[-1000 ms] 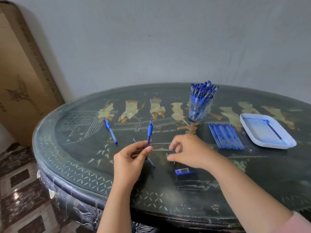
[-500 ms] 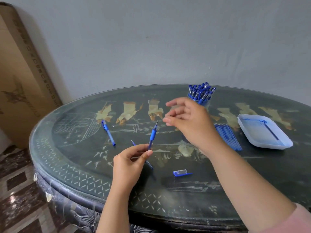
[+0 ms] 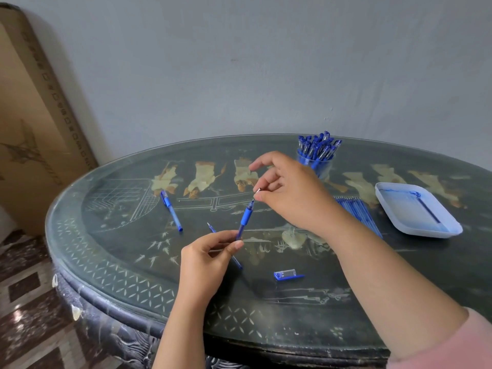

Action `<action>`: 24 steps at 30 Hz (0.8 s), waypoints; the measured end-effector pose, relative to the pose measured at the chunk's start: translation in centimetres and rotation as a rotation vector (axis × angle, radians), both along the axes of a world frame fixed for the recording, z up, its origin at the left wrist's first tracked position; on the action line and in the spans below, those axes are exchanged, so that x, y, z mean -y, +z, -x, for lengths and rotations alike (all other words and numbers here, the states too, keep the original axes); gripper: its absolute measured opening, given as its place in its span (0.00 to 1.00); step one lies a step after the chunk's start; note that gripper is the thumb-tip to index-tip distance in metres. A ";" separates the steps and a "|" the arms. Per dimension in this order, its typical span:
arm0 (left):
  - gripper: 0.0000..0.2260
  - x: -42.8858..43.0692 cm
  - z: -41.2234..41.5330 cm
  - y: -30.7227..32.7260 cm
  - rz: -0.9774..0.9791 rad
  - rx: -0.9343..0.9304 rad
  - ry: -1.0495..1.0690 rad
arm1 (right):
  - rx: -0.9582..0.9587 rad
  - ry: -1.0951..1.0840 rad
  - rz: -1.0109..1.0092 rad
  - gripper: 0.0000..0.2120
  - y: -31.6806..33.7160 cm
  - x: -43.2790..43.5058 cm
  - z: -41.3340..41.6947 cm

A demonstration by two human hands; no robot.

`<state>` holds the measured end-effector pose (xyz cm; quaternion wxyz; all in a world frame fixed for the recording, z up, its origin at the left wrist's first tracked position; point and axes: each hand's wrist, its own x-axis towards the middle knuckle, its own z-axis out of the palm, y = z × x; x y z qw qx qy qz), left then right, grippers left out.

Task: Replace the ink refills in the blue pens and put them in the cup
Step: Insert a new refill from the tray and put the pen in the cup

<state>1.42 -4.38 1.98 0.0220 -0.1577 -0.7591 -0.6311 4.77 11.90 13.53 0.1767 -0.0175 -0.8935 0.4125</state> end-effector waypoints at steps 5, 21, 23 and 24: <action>0.11 0.0 0.0 0.0 0.017 -0.005 0.003 | 0.089 0.038 -0.053 0.13 -0.8 0.4 0.4; 0.08 0.0 0.2 -0.4 -0.010 0.014 0.024 | 0.133 0.010 0.258 0.04 -2.9 0.9 -0.2; 0.08 0.0 0.2 -0.4 -0.011 0.015 0.020 | 0.111 -0.085 0.225 0.10 -3.0 1.1 -0.2; 0.08 0.0 0.2 -0.3 -0.014 0.017 0.020 | 0.116 -0.126 0.200 0.14 -3.0 1.1 -0.2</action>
